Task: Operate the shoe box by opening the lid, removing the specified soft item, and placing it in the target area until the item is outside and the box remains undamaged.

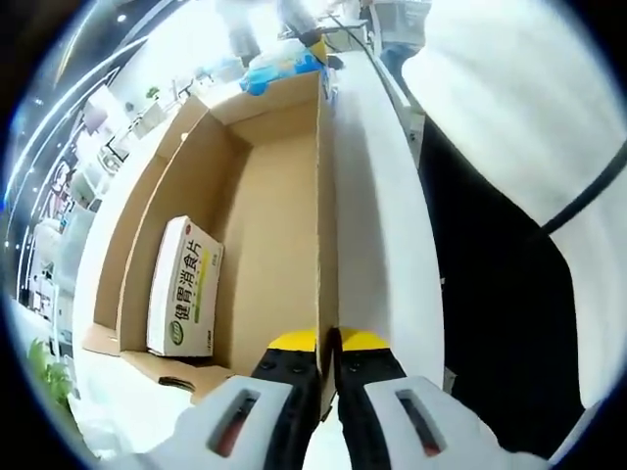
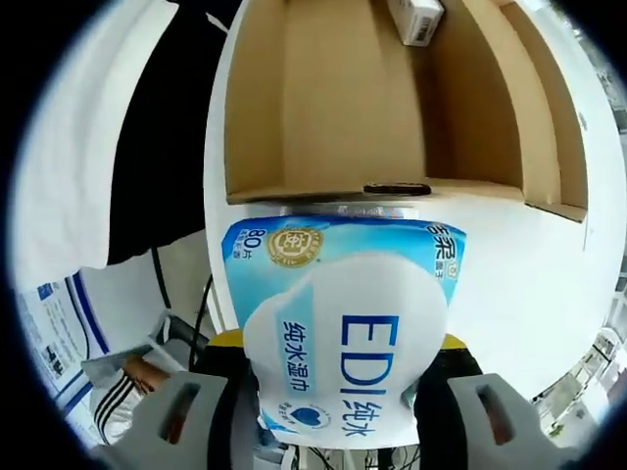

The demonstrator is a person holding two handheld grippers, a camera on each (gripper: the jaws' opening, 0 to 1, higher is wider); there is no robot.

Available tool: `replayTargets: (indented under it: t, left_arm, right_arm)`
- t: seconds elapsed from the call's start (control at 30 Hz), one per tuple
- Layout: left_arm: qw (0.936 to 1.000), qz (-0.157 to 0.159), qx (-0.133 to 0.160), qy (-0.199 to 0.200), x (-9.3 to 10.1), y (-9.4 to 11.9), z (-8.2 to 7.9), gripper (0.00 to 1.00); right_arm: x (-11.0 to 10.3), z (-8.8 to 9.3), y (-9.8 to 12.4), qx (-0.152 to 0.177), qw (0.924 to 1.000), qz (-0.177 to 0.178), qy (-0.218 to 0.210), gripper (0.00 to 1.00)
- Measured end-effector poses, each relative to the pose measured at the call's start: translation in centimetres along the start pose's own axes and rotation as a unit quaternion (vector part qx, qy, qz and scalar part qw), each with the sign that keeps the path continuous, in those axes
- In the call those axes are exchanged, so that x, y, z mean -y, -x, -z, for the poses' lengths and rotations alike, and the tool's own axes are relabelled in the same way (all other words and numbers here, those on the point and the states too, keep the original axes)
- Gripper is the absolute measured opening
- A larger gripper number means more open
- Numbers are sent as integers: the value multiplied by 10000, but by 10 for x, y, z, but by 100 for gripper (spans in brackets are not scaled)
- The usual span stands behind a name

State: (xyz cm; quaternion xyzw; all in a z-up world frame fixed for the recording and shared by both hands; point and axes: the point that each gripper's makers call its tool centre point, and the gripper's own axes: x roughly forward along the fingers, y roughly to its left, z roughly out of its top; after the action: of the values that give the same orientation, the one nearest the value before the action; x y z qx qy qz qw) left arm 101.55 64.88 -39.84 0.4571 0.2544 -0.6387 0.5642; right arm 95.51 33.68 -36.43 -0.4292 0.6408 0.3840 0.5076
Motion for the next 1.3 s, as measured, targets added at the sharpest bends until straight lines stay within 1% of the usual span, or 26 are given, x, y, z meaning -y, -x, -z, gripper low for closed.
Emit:
replayTargets:
  t: [0.1, 0.4, 0.43, 0.47, 0.5, 0.53, 0.6, 0.63, 0.67, 0.7, 0.73, 0.77, 0.83, 0.87, 0.9, 0.93, 0.97, 1.0, 1.07, 1.1, 1.17, 1.23, 1.27, 1.3]
  left_arm:
    - [10000, -10, 4, 2, 0, 0, 0, 3]
    - [10000, -32, 6, 1, 0, -1, 1, 4]
    - [10000, -34, 7, -16, 0, -1, 1, 3]
    - [9998, -101, 74, -161, 1, -1, 1, 3]
    - [9999, 83, -42, -47, 0, 1, 4, 3]
    - [9999, 132, -28, -97, 0, 1, 6, 3]
    - [9995, 133, -26, -274, 2, 1, 6, 4]
    - [9995, 158, -21, -285, 2, 1, 6, 4]
    - [9992, 232, 35, -333, 1, 3, 6, 3]
    - [9987, 256, 28, -436, 3, 2, 8, 3]
    - [9985, 246, 27, -484, 4, 2, 7, 3]
    - [9992, 268, -37, -287, 2, 2, 7, 3]
    - [9990, 274, -31, -354, 3, 2, 8, 4]
    - [9990, 258, -26, -365, 3, 2, 8, 4]
    - [9991, 275, -38, -330, 2, 2, 8, 4]
    - [9990, 290, -36, -331, 3, 3, 8, 4]
    - [9990, 271, -29, -343, 3, 3, 8, 4]
    - [9991, 252, -22, -354, 3, 3, 8, 4]
    - [9991, 269, 0, -320, 2, 4, 8, 4]
    - [9990, 263, 3, -350, 2, 4, 8, 4]
    - [9990, 240, 8, -367, 3, 4, 7, 4]
    - [9989, 235, 15, -401, 3, 5, 7, 4]
    - [9988, 236, 26, -424, 3, 5, 7, 4]
    - [9987, 237, 34, -440, 3, 5, 5, 4]
  right_arm:
    - [1, 0, -3, 43, 10000, -49, -44, 63]
    - [2, 1, -7, 14, 9999, -110, -50, 65]
    - [2, 1, -7, 11, 9999, -107, -54, 66]
    - [1, 1, -8, -18, 9999, -97, -64, 66]
    - [1, 1, -8, -51, 9999, -105, -66, 66]
    - [1, 1, -7, -58, 9999, -122, -67, 66]
    - [-1, 2, -10, -106, 9997, -149, -136, 67]
    - [0, 3, -9, -121, 9997, -154, -132, 67]
    - [0, 3, -10, -80, 9997, -207, -124, 68]
    - [-1, 2, -9, -76, 9997, -223, -111, 68]
    - [-2, 3, -8, 6, 9997, -203, -120, 68]
    - [-3, 2, -8, 143, 9997, -148, -160, 69]
    - [-2, 1, -10, 331, 9992, -79, -206, 70]
    - [-3, -3, -6, 424, 9987, -75, -274, 70]
    - [0, -6, -1, 558, 9981, 50, -262, 70]
    - [1, -10, 10, 735, 9968, 208, -238, 70]
    - [2, -10, 14, 831, 9956, 273, -342, 69]
    - [0, -9, 23, 1000, 9935, 349, -423, 68]
    - [5, -4, 31, 1235, 9861, 567, -956, 66]
    - [3, -5, 33, 1419, 9819, 558, -1119, 65]
    - [1, -6, 32, 1638, 9754, 524, -1377, 65]
    - [0, -5, 42, 1808, 9666, 613, -1708, 65]
    - [3, -6, 46, 1996, 9568, 766, -1969, 65]
    - [5, -11, 52, 2258, 9436, 838, -2270, 64]
